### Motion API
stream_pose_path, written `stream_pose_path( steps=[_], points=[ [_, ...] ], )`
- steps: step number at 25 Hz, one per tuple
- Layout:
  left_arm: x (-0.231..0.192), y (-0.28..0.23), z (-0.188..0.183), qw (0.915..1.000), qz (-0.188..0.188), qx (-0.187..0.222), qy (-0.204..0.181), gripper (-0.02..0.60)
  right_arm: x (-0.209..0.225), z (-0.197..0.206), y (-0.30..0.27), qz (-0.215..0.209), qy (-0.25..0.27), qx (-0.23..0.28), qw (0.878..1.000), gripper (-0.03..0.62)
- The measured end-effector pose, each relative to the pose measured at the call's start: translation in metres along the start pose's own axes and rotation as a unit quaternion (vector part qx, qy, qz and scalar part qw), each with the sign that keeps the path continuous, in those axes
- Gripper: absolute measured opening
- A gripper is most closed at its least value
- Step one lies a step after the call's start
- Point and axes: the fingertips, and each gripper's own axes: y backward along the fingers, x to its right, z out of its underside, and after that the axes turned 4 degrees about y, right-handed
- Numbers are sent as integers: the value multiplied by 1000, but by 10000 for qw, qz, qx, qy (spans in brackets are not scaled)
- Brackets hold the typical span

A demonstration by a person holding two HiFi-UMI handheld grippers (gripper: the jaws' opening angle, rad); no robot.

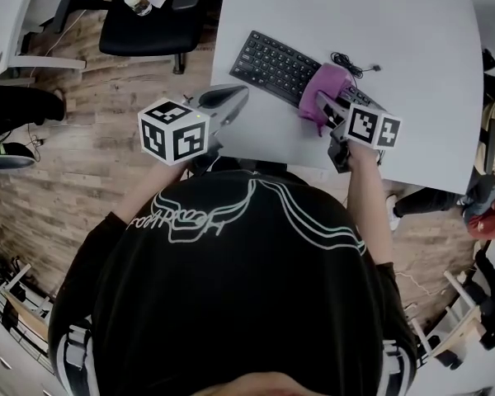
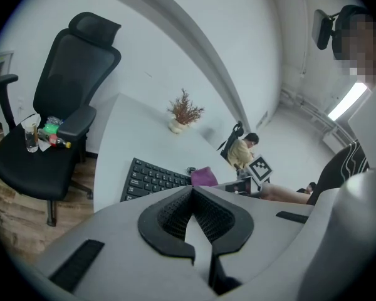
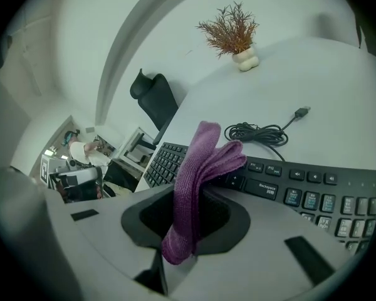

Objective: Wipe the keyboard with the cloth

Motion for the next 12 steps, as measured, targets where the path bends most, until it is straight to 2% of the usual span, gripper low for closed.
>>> stream_pose_path(
  steps=[12],
  points=[
    [9, -12, 1, 9997, 176, -132, -99, 5, 16, 12, 12, 260, -176, -37, 9995, 61]
  ],
)
